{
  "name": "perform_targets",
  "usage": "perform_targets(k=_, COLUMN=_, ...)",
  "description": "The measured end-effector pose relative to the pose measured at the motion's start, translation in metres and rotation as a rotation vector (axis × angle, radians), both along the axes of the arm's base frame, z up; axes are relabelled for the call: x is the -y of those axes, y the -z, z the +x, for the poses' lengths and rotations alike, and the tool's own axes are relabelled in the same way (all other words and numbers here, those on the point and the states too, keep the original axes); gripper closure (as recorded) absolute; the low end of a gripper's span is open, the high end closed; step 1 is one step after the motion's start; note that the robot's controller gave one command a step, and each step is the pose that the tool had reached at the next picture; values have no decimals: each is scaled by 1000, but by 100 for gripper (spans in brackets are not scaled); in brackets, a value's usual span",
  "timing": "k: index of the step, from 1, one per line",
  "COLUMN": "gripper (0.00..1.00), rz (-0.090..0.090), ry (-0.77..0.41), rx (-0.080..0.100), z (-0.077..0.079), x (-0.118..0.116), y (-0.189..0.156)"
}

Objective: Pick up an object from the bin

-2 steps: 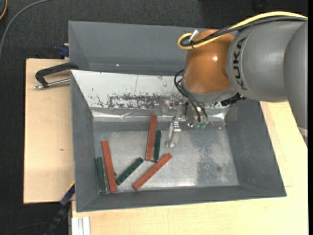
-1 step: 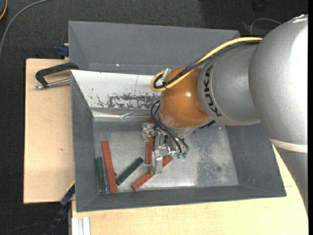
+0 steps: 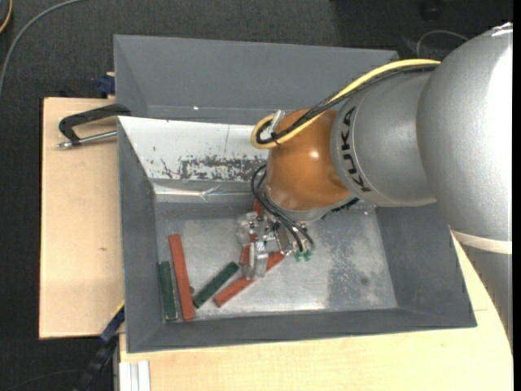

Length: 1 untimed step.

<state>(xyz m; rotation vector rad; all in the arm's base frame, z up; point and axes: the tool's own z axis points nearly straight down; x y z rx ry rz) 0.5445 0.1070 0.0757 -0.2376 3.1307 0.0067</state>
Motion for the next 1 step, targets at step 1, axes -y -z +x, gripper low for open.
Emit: perform_targets(k=1, gripper=100, rz=0, ry=-20, rx=14, z=3, x=-10, y=-186)
